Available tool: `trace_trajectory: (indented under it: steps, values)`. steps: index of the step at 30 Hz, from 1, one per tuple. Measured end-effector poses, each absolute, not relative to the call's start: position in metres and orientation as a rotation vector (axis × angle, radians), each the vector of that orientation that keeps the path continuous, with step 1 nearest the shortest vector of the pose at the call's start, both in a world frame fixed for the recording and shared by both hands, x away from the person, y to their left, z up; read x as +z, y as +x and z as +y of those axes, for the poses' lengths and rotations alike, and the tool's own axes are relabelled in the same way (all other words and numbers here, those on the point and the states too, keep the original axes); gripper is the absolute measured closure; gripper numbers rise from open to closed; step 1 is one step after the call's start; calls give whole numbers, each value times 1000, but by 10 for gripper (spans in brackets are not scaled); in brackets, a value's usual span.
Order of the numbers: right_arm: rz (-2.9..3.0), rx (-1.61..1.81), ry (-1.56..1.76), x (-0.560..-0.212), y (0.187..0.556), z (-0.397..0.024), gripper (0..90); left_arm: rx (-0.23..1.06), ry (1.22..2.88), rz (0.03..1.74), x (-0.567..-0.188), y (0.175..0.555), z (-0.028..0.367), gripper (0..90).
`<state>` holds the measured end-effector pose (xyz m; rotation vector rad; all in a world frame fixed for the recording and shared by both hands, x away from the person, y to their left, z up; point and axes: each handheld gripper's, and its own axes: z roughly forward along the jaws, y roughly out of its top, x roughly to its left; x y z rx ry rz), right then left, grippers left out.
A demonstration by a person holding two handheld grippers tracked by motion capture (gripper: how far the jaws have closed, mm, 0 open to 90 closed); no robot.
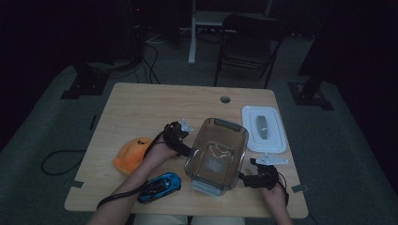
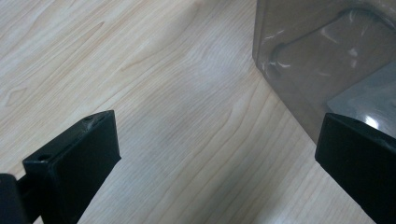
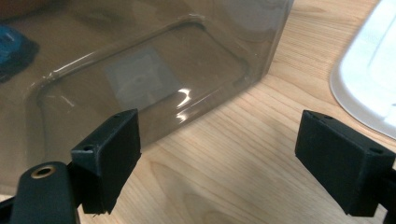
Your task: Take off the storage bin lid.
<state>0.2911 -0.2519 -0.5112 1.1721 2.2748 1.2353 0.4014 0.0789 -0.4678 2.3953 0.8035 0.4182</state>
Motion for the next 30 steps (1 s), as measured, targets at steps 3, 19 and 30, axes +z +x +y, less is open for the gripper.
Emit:
trace_trajectory:
  steps: [3, 19, 30]
  values:
    - [2288, 1238, 1165, -512, 290, -248, 139, 422, 2406, 822, -467, 403, 81, 4]
    - [2334, 1260, 1118, -514, 288, -235, 137, 503, 2304, 1033, -442, 405, 111, 39]
    - [2313, 1238, 1144, -516, 281, -245, 137, 476, 2254, 1017, -423, 379, 138, 13]
